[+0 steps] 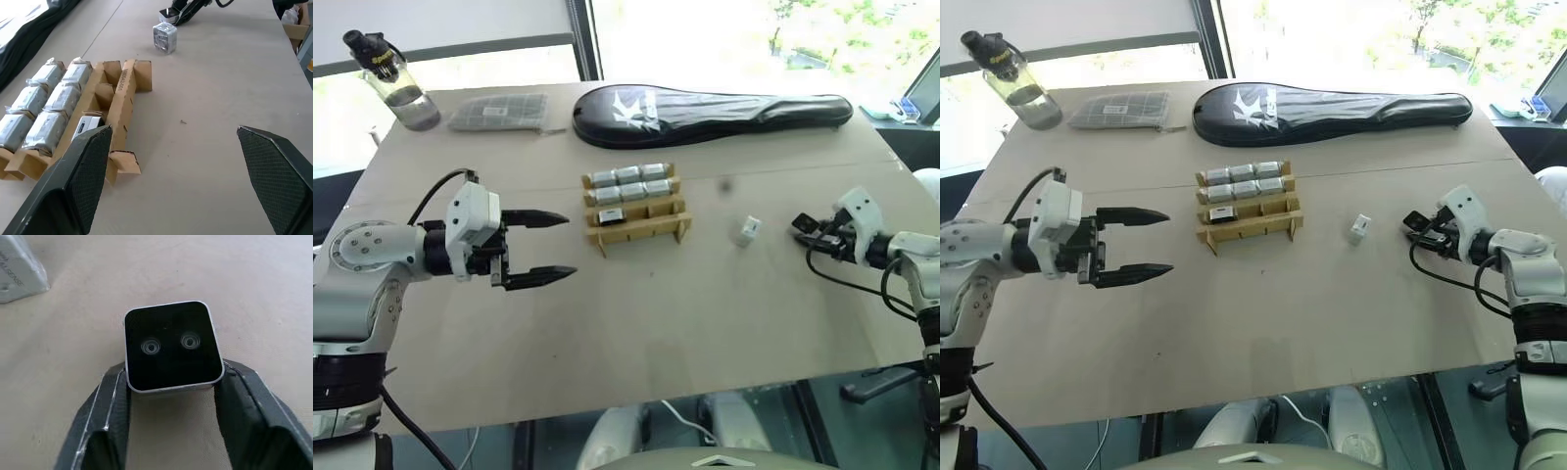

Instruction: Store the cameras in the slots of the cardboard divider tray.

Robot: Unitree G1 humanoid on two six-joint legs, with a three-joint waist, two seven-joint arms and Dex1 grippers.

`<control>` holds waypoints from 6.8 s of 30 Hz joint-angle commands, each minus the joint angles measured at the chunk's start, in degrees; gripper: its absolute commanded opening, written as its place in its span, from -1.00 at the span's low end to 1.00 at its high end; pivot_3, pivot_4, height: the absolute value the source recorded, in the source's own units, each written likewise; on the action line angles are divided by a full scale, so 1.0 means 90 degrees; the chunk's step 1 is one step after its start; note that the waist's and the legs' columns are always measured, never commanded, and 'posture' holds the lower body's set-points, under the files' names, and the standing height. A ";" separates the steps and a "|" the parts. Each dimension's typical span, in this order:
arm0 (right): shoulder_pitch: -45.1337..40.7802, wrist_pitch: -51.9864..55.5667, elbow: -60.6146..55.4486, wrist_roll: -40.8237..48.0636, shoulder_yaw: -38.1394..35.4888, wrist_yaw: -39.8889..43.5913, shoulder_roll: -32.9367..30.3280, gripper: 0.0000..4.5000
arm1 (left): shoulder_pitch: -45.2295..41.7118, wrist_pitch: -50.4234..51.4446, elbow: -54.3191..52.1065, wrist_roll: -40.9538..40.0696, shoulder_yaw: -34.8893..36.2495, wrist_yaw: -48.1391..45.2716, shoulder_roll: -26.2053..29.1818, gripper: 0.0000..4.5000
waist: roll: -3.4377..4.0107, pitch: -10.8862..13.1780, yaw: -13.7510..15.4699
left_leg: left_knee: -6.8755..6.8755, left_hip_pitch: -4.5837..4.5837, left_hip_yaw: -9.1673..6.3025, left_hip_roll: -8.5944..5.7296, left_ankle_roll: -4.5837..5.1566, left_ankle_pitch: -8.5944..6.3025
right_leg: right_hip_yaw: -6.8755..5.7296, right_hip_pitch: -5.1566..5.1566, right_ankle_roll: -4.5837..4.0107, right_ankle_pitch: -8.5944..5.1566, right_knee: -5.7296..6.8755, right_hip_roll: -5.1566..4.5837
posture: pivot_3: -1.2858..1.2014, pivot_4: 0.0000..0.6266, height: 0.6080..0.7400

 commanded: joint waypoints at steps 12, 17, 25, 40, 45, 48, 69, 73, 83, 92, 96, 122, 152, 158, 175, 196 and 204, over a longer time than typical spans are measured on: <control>-0.0397 -0.2197 -0.1955 -0.1963 0.1219 -0.0806 -0.0432 -0.18 | -0.1014 0.1331 -0.0166 -0.0553 -0.0177 0.1503 -0.0725 0.89 | 0.0000 0.0000 0.0001 | 0.0004 -0.0001 0.0000 -0.0001 0.0000 0.0000 | 0.0001 -0.0002 0.0000 0.0000 0.0003 0.0000 | 0.03 -0.52 1.00; -0.1226 -0.3066 -0.2287 -0.2681 0.1841 -0.1289 0.0039 -0.18 | -0.1998 0.2099 -0.0050 -0.0278 -0.0802 0.2532 -0.1393 0.89 | -0.0005 -0.0003 -0.0002 | 0.0020 -0.0003 0.0001 -0.0002 0.0000 0.0000 | -0.0001 -0.0001 0.0002 0.0001 0.0009 0.0002 | 0.03 -0.52 1.00; -0.2152 -0.4308 -0.2888 -0.3540 0.2634 -0.1924 0.1104 -0.18 | -0.2939 0.2492 0.0384 -0.0735 -0.0970 0.2565 -0.2428 0.89 | -0.0006 -0.0004 -0.0012 | 0.0076 -0.0021 -0.0012 -0.0004 0.0000 0.0000 | -0.0012 -0.0007 0.0002 0.0001 0.0007 0.0005 | 0.03 -0.52 1.00; -0.2194 -0.5043 -0.2709 -0.3941 0.2786 -0.2233 0.1285 -0.18 | -0.3222 0.2641 0.0599 -0.1064 -0.0668 0.2435 -0.2478 0.89 | -0.0011 -0.0007 -0.0019 | 0.0087 -0.0021 -0.0025 -0.0009 0.0000 0.0000 | -0.0016 -0.0006 0.0001 0.0001 0.0019 0.0006 | 0.03 -0.52 1.00; -0.2147 -0.5039 -0.2697 -0.3955 0.2789 -0.2216 0.1301 -0.18 | -0.3179 0.2690 0.0616 -0.1103 -0.0691 0.2273 -0.2379 0.10 | -0.0011 -0.0007 -0.0017 | 0.0087 -0.0021 -0.0025 -0.0009 0.0000 0.0000 | -0.0016 -0.0007 0.0001 0.0001 0.0020 0.0006 | 0.03 -0.52 1.00; -0.2140 -0.5044 -0.2705 -0.3970 0.2783 -0.2222 0.1300 -0.18 | -0.3149 0.2708 0.0613 -0.1020 -0.0773 0.2207 -0.2299 -0.42 | -0.0012 -0.0007 -0.0020 | 0.0087 -0.0021 -0.0025 -0.0009 0.0000 0.0000 | -0.0016 -0.0007 0.0001 0.0001 0.0020 0.0006 | 0.03 -0.52 1.00; -0.2178 -0.5084 -0.2758 -0.3956 0.2734 -0.2234 0.1306 -0.18 | -0.3274 0.2884 0.0894 -0.1005 -0.0807 0.1961 -0.2104 0.10 | -0.0012 -0.0007 -0.0022 | 0.0087 -0.0021 -0.0027 -0.0010 -0.0001 0.0000 | -0.0015 -0.0009 0.0001 0.0001 0.0021 0.0007 | 0.03 -0.52 1.00; -0.2184 -0.5114 -0.2832 -0.3917 0.2752 -0.2215 0.1334 -0.18 | -0.3251 0.2994 0.0847 -0.1086 -0.0790 0.1872 -0.2114 0.10 | -0.0013 -0.0007 -0.0022 | 0.0087 -0.0021 -0.0027 -0.0010 -0.0001 0.0000 | -0.0014 -0.0010 0.0001 0.0001 0.0022 0.0007 | 0.03 -0.52 1.00; -0.2180 -0.5205 -0.2846 -0.3882 0.2753 -0.2170 0.1342 -0.18 | -0.3289 0.2872 0.0928 -0.1065 -0.0751 0.1791 -0.2166 -0.36 | -0.0013 -0.0007 -0.0022 | 0.0087 -0.0021 -0.0027 -0.0010 -0.0001 0.0000 | -0.0014 -0.0013 0.0001 0.0000 0.0023 0.0007 | 0.03 -0.52 1.00; -0.2151 -0.5199 -0.2927 -0.3842 0.2743 -0.2126 0.1296 0.28 | -0.3219 0.2826 0.0993 -0.0890 -0.0901 0.1565 -0.2021 -0.69 | -0.0013 -0.0007 -0.0022 | 0.0087 -0.0021 -0.0027 -0.0010 -0.0001 0.0000 | -0.0014 -0.0014 0.0001 0.0001 0.0024 0.0007 | 0.03 -0.52 1.00; -0.2018 -0.4863 -0.3080 -0.3491 0.2638 -0.1917 0.1319 0.97 | -0.3288 0.2469 0.1192 -0.0715 -0.0933 0.1521 -0.2080 -0.69 | -0.0013 -0.0007 -0.0019 | 0.0087 -0.0021 -0.0027 -0.0010 -0.0001 0.0000 | -0.0014 -0.0015 0.0001 0.0001 0.0024 0.0007 | 0.03 -0.52 1.00; 0.4611 0.0208 -0.6573 0.3205 -0.1795 0.0076 0.1017 0.97 | -0.4462 -0.3108 0.6492 0.1790 -0.1438 -0.0660 -0.2464 -0.69 | -0.0033 -0.0019 0.0089 | 0.0082 -0.0019 -0.0036 -0.0020 0.0011 -0.0007 | -0.0019 -0.0003 0.0002 0.0001 0.0047 0.0001 | 0.03 -0.52 1.00; 0.5091 -0.0402 -0.6587 0.3538 -0.1738 -0.0030 0.0857 0.97 | -0.5435 -0.4245 0.8483 0.2762 -0.1319 -0.0507 -0.3324 -0.69 | -0.0058 -0.0033 0.0180 | 0.0098 -0.0019 -0.0035 -0.0023 0.0021 -0.0013 | -0.0017 0.0002 0.0004 0.0001 0.0056 -0.0001 | 0.03 -0.52 1.00; 0.4968 -0.0377 -0.6533 0.3572 -0.1720 -0.0032 0.0817 0.97 | -0.5385 -0.4401 0.8510 0.3006 -0.1375 -0.0354 -0.3307 -0.69 | -0.0059 -0.0034 0.0186 | 0.0098 -0.0019 -0.0035 -0.0023 0.0021 -0.0013 | -0.0018 0.0002 0.0004 0.0001 0.0057 -0.0001 | 0.03 -0.52 1.00; 0.5075 -0.0419 -0.6604 0.3527 -0.1734 -0.0122 0.0861 0.97 | -0.5403 -0.4118 0.8667 0.3114 -0.1380 -0.0482 -0.3306 -0.69 | -0.0061 -0.0036 0.0177 | 0.0100 -0.0019 -0.0034 -0.0023 0.0021 -0.0013 | -0.0017 0.0002 0.0004 0.0001 0.0083 -0.0001 | 0.03 -0.52 1.00; 0.3228 0.3217 -0.7324 0.1497 -0.0361 -0.4005 0.1140 1.00 | -0.2377 -0.0414 0.1560 0.1040 -0.0435 -0.0737 -0.1148 0.69 | -0.0053 -0.0046 -0.0045 | 0.0067 0.0021 -0.0034 -0.0022 0.0019 -0.0013 | 0.0059 -0.0007 0.0003 0.0000 0.0079 0.0016 | 0.03 -0.52 1.00; 0.1373 0.4837 -0.7096 0.1364 -0.0411 -0.6155 0.3426 1.00 | -0.0178 0.0986 -0.0837 0.0017 0.1024 0.0435 -0.0559 0.69 | -0.0055 -0.0048 0.0180 | 0.0041 0.0031 -0.0033 -0.0028 0.0019 -0.0014 | 0.0072 -0.0015 0.0002 0.0000 0.0061 0.0019 | 0.03 -0.52 1.00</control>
